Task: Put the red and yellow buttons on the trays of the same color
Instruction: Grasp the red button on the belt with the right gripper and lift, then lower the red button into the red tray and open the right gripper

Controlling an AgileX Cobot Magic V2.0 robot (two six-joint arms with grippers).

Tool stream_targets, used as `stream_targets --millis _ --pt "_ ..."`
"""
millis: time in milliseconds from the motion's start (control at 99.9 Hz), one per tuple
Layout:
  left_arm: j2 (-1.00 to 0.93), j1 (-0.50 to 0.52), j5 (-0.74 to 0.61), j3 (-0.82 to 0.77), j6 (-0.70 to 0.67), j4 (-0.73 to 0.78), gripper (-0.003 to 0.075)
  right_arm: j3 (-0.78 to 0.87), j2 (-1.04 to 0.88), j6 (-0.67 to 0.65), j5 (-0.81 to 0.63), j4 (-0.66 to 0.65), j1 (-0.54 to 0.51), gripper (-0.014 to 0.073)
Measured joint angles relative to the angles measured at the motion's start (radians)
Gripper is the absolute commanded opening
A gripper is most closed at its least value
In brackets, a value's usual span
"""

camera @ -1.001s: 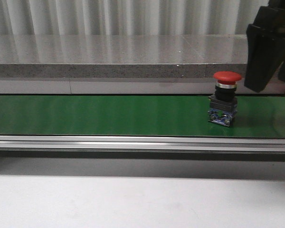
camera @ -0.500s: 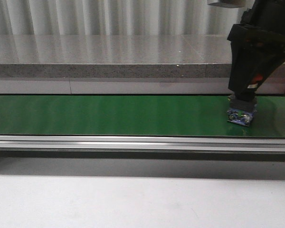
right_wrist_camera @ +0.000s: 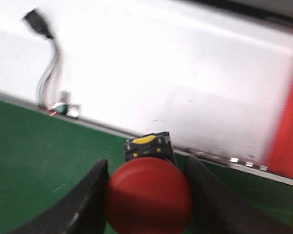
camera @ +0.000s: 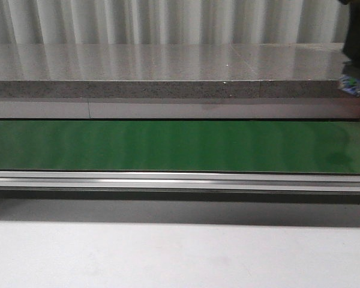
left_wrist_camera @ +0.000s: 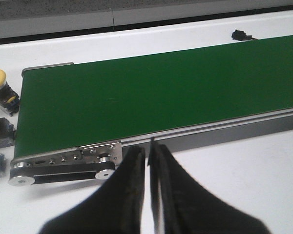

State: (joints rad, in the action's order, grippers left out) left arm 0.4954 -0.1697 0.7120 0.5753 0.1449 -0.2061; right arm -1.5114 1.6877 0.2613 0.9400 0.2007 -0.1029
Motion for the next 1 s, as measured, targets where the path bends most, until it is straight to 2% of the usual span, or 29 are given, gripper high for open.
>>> stream_targets --millis 220,390,941,1001 --pt "0.0 0.0 0.0 0.0 0.0 0.0 -0.0006 -0.07 0.053 -0.071 -0.015 -0.037 -0.198 0.0215" --pt "0.0 0.0 0.0 0.0 0.0 0.0 -0.0006 -0.132 0.135 -0.079 -0.02 -0.038 -0.275 0.0215" --pt "0.0 0.0 0.0 0.0 0.0 0.0 -0.0006 -0.168 0.368 -0.081 -0.129 -0.038 -0.301 0.0217" --pt "0.0 0.0 0.0 0.0 0.0 0.0 -0.0006 -0.168 0.379 -0.081 -0.129 -0.038 -0.301 0.0239"
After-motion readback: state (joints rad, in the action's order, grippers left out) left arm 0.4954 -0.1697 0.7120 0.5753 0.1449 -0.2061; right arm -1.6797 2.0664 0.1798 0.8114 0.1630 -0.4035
